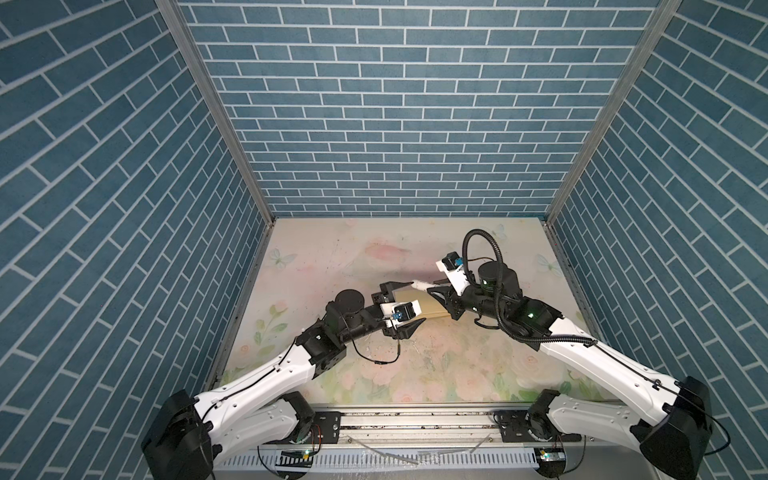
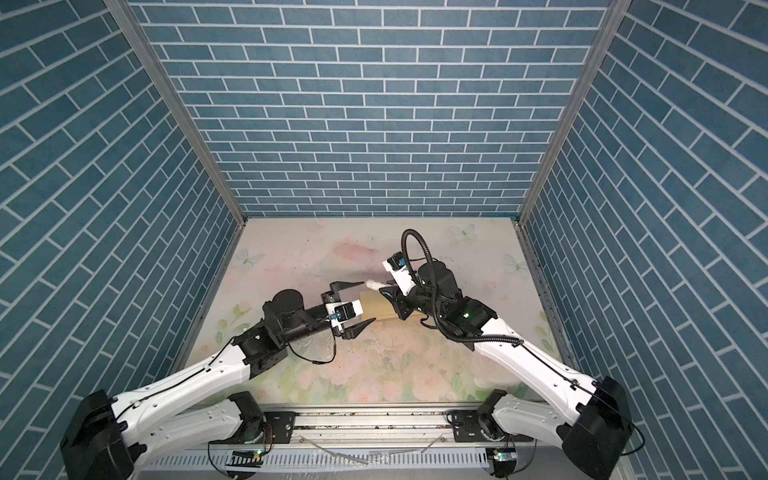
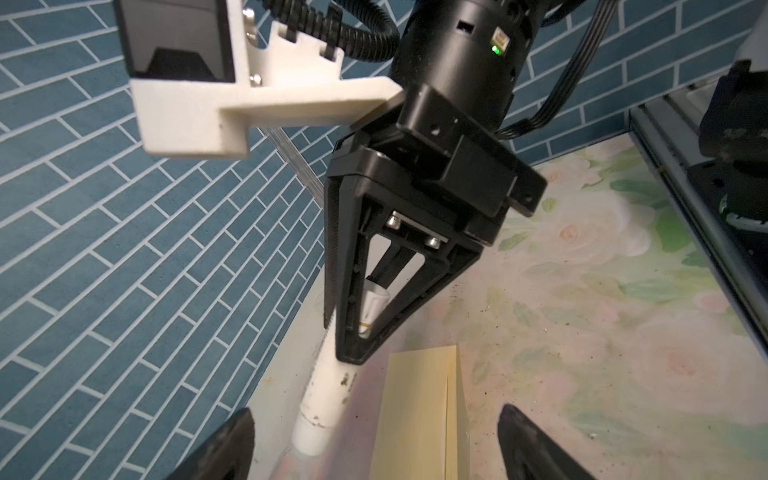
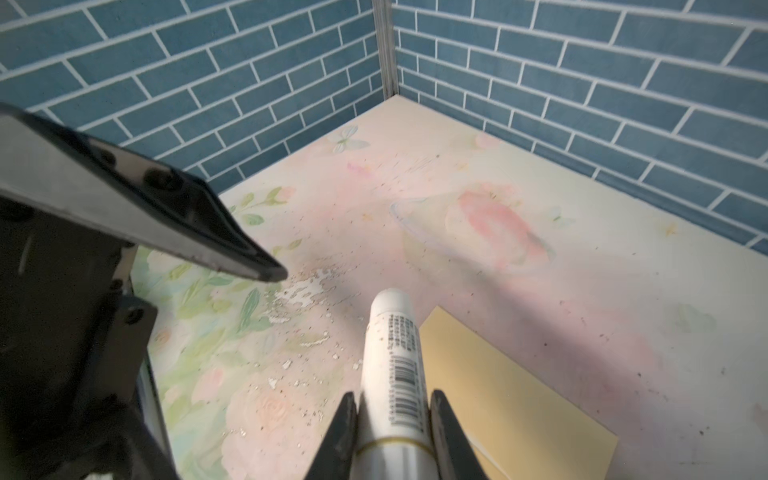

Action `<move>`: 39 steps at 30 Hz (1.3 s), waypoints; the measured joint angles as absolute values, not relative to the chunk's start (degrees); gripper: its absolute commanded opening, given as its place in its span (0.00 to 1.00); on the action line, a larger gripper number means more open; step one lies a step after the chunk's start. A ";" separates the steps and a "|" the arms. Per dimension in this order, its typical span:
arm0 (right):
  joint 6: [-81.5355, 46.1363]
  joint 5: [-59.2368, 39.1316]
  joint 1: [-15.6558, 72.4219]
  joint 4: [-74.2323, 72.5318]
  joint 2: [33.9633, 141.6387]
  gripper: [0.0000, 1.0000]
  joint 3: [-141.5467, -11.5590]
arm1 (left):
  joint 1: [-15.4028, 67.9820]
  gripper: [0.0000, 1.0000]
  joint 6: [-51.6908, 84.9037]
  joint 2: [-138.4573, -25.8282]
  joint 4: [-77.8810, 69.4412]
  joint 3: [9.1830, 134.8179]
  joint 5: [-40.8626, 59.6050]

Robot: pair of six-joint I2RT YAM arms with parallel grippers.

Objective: Place the letter into the envelope and seal it

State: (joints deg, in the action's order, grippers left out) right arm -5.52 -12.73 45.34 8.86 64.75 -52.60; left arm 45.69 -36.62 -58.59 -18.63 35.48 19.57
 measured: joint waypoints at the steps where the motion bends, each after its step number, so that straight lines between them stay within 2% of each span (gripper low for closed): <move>1: -5.85 -13.58 45.34 9.50 65.10 0.00 -52.77 | 45.71 0.81 -38.06 -59.02 -18.35 35.94 19.31; 10: -7.68 -19.05 45.34 12.32 66.13 0.00 -54.15 | 45.78 0.69 -45.21 -61.98 -14.57 38.20 18.90; 15: -7.73 -21.34 45.34 12.93 66.17 0.00 -54.85 | 45.78 0.59 -46.83 -63.88 -13.37 38.54 18.92; 30: -7.73 -23.38 45.34 14.26 67.09 0.00 -54.94 | 45.84 0.15 -47.68 -65.87 -12.73 39.94 18.96; 33: -7.73 -23.40 45.34 14.11 67.09 0.08 -54.94 | 45.84 0.02 -47.57 -65.87 -12.88 39.94 18.92; 37: -7.73 -23.35 45.30 13.69 67.09 0.11 -54.94 | 45.82 0.00 -46.92 -65.87 -14.28 39.35 18.85; 39: -7.73 -23.33 45.30 13.50 67.05 0.02 -54.92 | 45.82 0.00 -46.35 -65.87 -15.31 38.87 18.85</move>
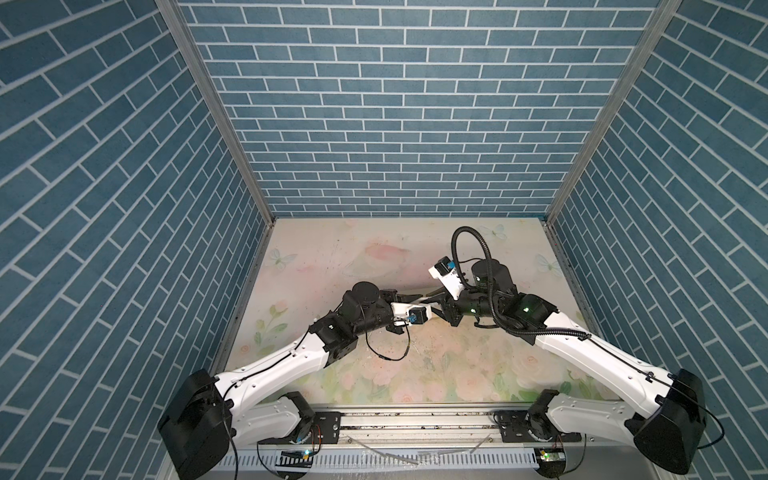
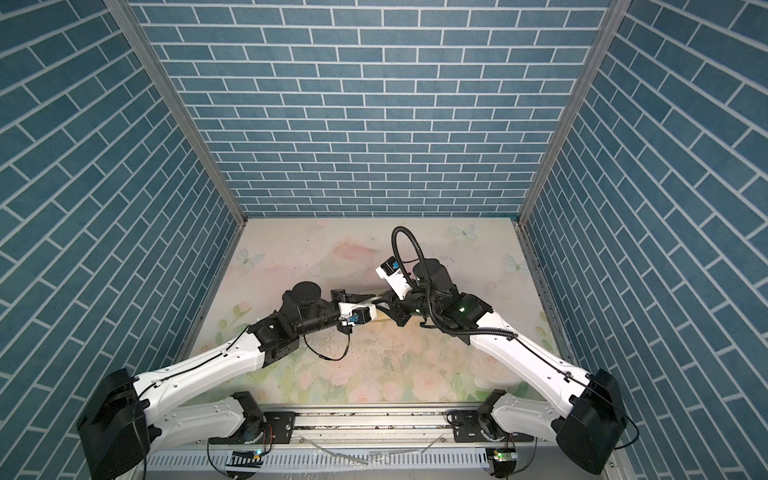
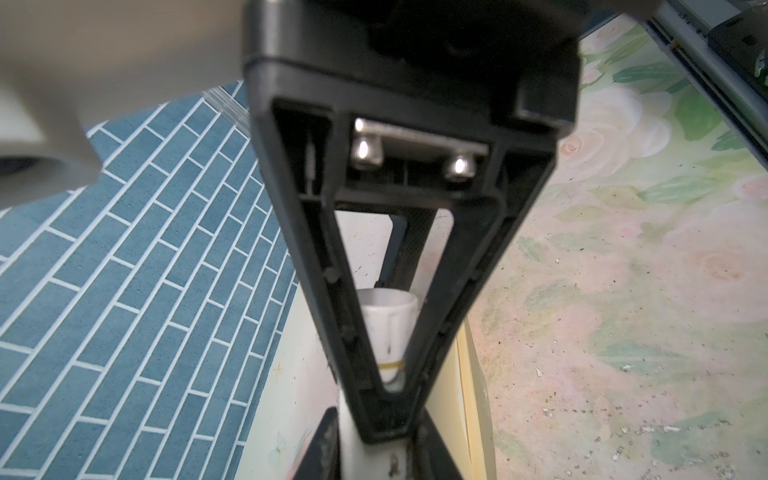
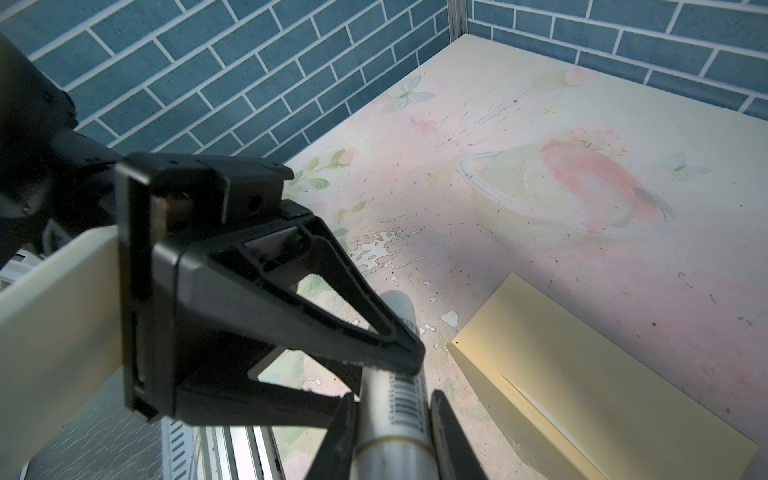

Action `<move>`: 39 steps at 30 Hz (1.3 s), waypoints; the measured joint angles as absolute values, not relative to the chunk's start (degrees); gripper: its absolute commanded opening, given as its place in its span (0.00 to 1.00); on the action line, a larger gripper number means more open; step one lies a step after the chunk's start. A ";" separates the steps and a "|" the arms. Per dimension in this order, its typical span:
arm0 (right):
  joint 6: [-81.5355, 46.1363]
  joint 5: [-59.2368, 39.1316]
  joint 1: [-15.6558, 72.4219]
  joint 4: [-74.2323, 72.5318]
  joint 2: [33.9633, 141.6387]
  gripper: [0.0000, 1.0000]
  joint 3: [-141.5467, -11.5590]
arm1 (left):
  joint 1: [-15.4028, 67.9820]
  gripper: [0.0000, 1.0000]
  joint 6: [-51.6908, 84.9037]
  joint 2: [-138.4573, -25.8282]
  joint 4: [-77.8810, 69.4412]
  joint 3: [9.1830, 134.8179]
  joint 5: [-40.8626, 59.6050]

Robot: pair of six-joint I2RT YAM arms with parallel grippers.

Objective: Place the letter into the envelope and seal it

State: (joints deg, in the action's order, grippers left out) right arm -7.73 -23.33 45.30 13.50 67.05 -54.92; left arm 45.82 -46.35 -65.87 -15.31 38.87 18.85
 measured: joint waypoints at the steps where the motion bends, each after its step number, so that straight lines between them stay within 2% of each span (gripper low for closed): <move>1: -7.73 -23.31 45.30 13.39 66.98 0.00 -54.92 | 45.82 0.09 -45.98 -65.87 -15.88 38.63 18.85; 2: -7.73 -23.33 45.25 13.32 66.94 0.00 -54.92 | 45.82 0.19 -45.76 -65.87 -16.38 38.48 18.87; 5: -7.70 -23.44 45.17 12.97 66.81 0.00 -54.92 | 45.78 0.35 -45.19 -65.87 -17.15 38.33 18.85; 7: -7.73 -24.21 45.17 12.49 66.81 0.00 -54.92 | 45.80 0.39 -45.12 -65.87 -17.37 38.33 18.87; 10: -7.70 -25.30 45.28 11.88 66.72 0.00 -54.92 | 45.87 0.39 -44.95 -65.87 -17.37 38.33 18.76; 17: -7.70 -26.52 45.36 11.84 66.72 0.01 -54.92 | 45.91 0.14 -45.36 -65.87 -17.23 38.30 18.26; 19: -7.70 -26.52 45.36 11.79 66.72 0.14 -54.92 | 45.91 0.01 -45.41 -65.87 -17.28 38.30 18.26; 21: -7.70 -26.44 45.36 11.64 66.72 0.28 -54.92 | 45.91 0.00 -45.08 -65.87 -17.54 38.20 18.28; 25: -7.77 -25.89 45.39 10.87 65.82 0.64 -54.78 | 45.89 0.00 -42.65 -65.84 -19.86 36.88 18.52; 27: -7.60 -25.30 45.39 9.21 64.14 0.71 -54.24 | 45.89 0.00 -40.84 -65.84 -21.30 35.51 18.92; 31: -7.18 -24.36 45.39 3.07 58.06 0.73 -49.50 | 45.30 0.00 -35.97 -65.84 -23.11 33.78 21.04; 39: -7.07 -24.05 45.50 -7.62 53.08 0.68 -39.00 | 42.54 0.00 -24.32 -65.67 -31.53 31.57 27.38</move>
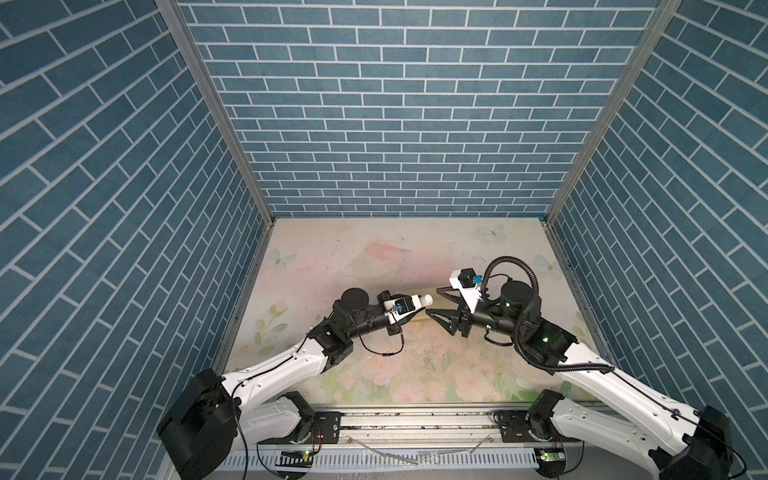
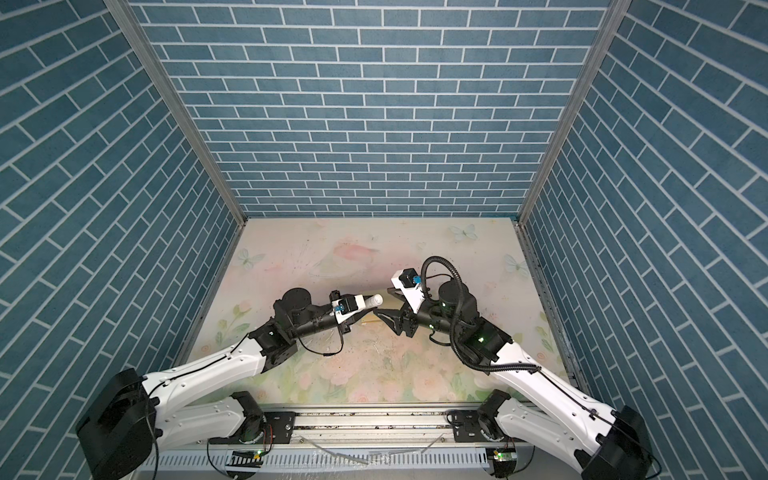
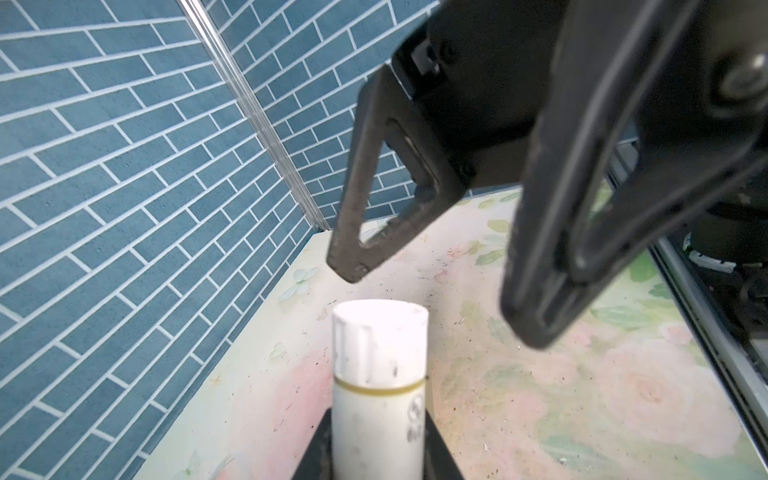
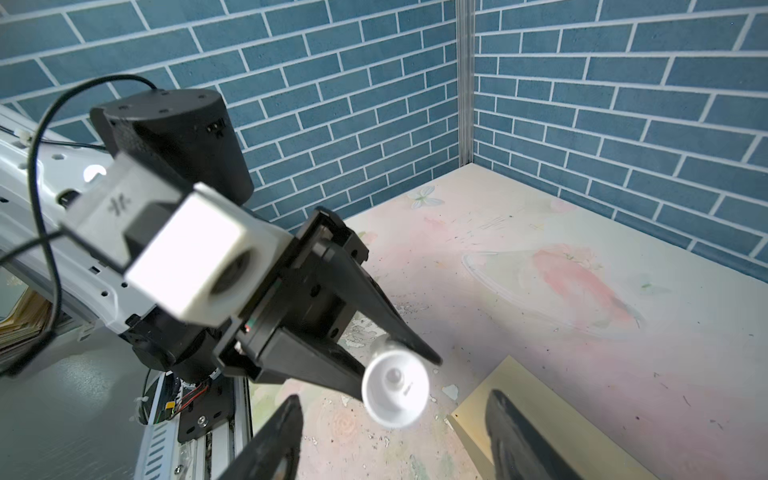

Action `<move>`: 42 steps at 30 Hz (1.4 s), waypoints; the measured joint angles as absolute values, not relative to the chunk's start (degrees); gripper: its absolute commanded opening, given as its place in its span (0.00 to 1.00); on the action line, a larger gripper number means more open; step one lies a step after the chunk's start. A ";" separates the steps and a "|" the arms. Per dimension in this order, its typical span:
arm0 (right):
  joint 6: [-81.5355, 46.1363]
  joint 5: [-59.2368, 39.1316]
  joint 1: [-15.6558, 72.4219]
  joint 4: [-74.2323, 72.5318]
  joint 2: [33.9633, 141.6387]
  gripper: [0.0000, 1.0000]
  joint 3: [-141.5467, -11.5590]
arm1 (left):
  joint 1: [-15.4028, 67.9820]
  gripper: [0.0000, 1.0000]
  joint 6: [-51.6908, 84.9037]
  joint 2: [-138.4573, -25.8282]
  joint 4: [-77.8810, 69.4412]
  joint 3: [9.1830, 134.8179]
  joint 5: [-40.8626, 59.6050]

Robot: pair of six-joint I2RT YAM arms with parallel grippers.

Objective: Place the letter into the envelope and seal it

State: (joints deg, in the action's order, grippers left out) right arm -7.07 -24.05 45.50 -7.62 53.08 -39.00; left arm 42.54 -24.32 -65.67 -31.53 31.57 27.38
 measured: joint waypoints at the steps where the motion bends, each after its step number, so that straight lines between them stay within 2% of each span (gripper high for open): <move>1: -7.07 -24.05 45.52 -8.23 53.17 0.67 -38.70 | 42.39 0.00 -23.24 -65.69 -32.23 31.48 28.08; 12: -7.14 -24.18 46.63 -14.48 57.36 0.57 -38.72 | 42.24 0.00 -18.26 -66.96 -36.99 31.48 32.05; 18: -7.22 -24.21 47.05 -17.04 59.64 0.47 -38.85 | 42.17 0.00 -17.76 -67.13 -37.17 31.46 32.58; 21: -7.25 -24.29 47.35 -18.13 60.77 0.41 -39.11 | 42.17 0.00 -17.63 -67.31 -37.15 31.46 32.62; 24: -7.20 -24.58 47.77 -18.81 61.71 0.24 -39.75 | 42.00 0.00 -17.30 -67.37 -37.08 31.46 32.25; 27: -7.20 -24.58 47.99 -19.07 62.02 0.07 -39.92 | 41.82 0.08 -17.04 -67.51 -37.10 31.46 32.12; 29: -7.22 -24.40 48.03 -19.09 62.11 0.00 -39.92 | 41.82 0.23 -16.88 -67.51 -37.04 31.46 31.97; 33: -7.22 -21.65 48.14 -18.57 62.11 0.00 -39.92 | 41.89 0.45 -16.75 -67.48 -36.91 31.44 30.48; 38: -7.35 -11.38 48.29 -14.13 61.58 0.00 -39.99 | 41.91 0.61 -15.20 -66.67 -36.05 30.63 26.00; 42: -8.99 -2.57 46.96 -9.98 60.99 0.00 -39.99 | 41.91 0.63 -10.68 -66.22 -32.58 30.50 18.98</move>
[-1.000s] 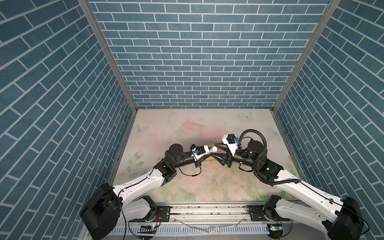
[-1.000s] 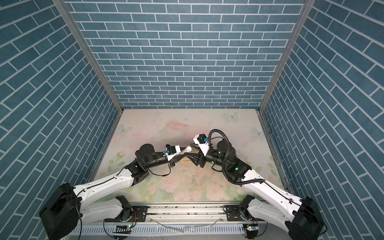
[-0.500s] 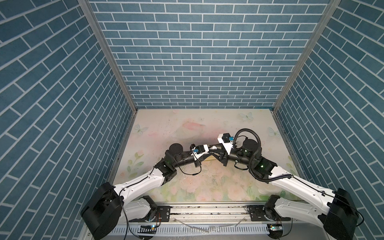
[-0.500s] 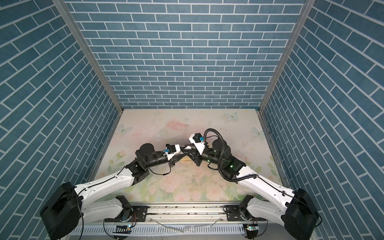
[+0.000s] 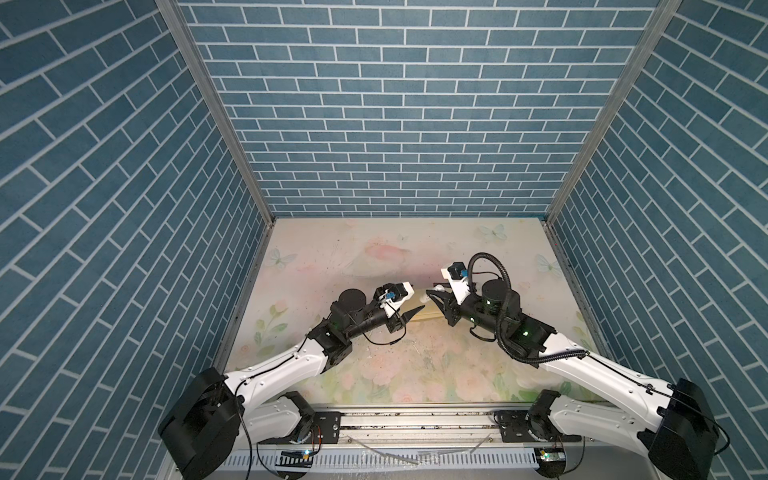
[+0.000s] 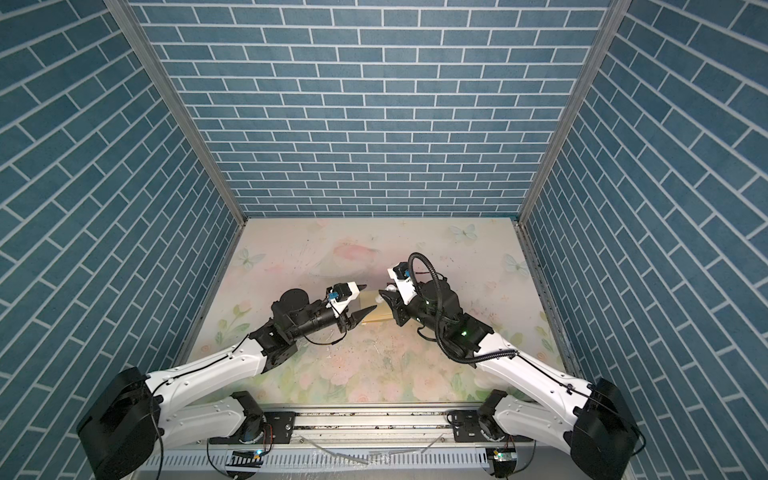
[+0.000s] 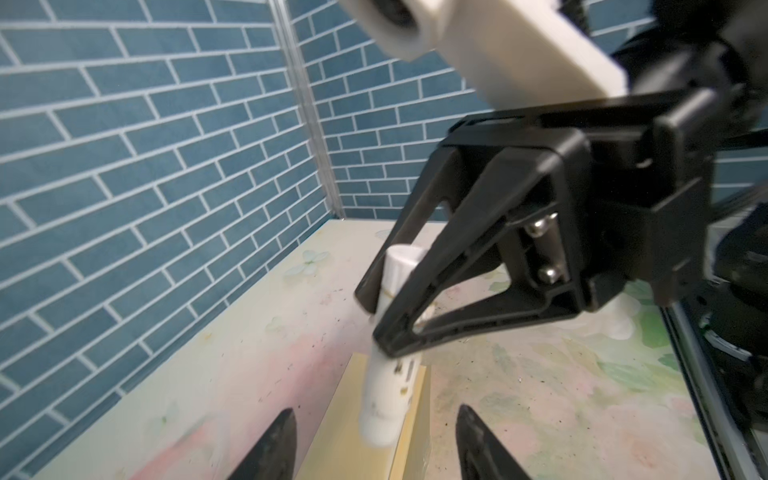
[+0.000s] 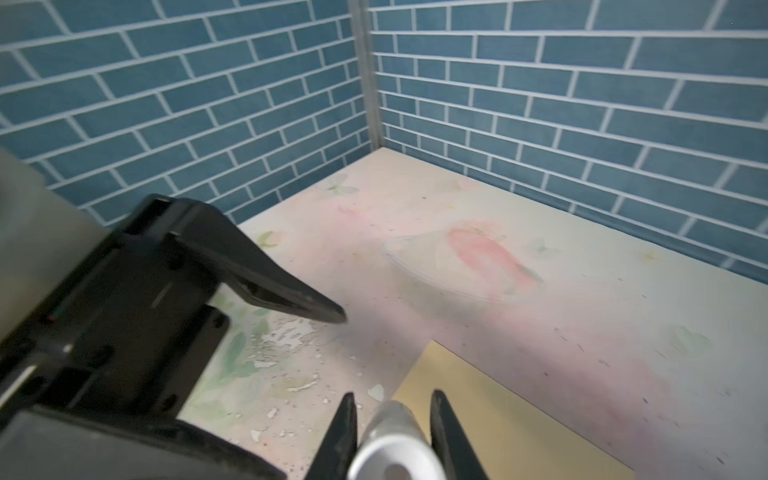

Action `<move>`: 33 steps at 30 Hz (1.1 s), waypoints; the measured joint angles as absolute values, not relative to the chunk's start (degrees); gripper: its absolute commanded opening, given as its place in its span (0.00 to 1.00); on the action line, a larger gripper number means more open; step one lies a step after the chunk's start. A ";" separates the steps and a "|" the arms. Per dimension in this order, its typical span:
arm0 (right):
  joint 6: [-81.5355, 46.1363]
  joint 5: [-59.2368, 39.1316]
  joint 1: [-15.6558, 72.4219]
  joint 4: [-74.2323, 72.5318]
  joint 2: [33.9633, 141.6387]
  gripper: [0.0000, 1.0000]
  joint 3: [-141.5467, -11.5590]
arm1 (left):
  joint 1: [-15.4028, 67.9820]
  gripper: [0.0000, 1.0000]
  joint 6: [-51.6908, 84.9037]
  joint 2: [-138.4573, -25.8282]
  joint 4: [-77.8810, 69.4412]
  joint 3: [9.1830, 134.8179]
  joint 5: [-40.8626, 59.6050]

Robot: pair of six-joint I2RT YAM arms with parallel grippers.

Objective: Place the letter into the envelope and seal it

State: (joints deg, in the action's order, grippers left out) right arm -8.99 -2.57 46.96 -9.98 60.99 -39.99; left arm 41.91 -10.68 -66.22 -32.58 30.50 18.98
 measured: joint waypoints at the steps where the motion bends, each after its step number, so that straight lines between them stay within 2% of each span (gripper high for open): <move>1: -9.50 -1.15 46.37 -9.15 60.99 0.00 -40.01 | 41.91 0.62 -9.39 -66.24 -31.79 30.50 17.63; 6: -12.36 4.93 43.68 -5.13 61.98 0.00 -40.16 | 41.91 0.62 -0.16 -68.40 -28.58 30.81 11.44; 14: -15.75 7.55 41.60 -1.50 66.13 0.00 -41.95 | 41.87 0.59 9.85 -79.44 -21.67 37.78 11.81; 33: -16.97 9.98 40.36 -1.15 66.74 0.00 -41.95 | 44.42 0.60 15.05 -99.42 -10.72 50.09 8.91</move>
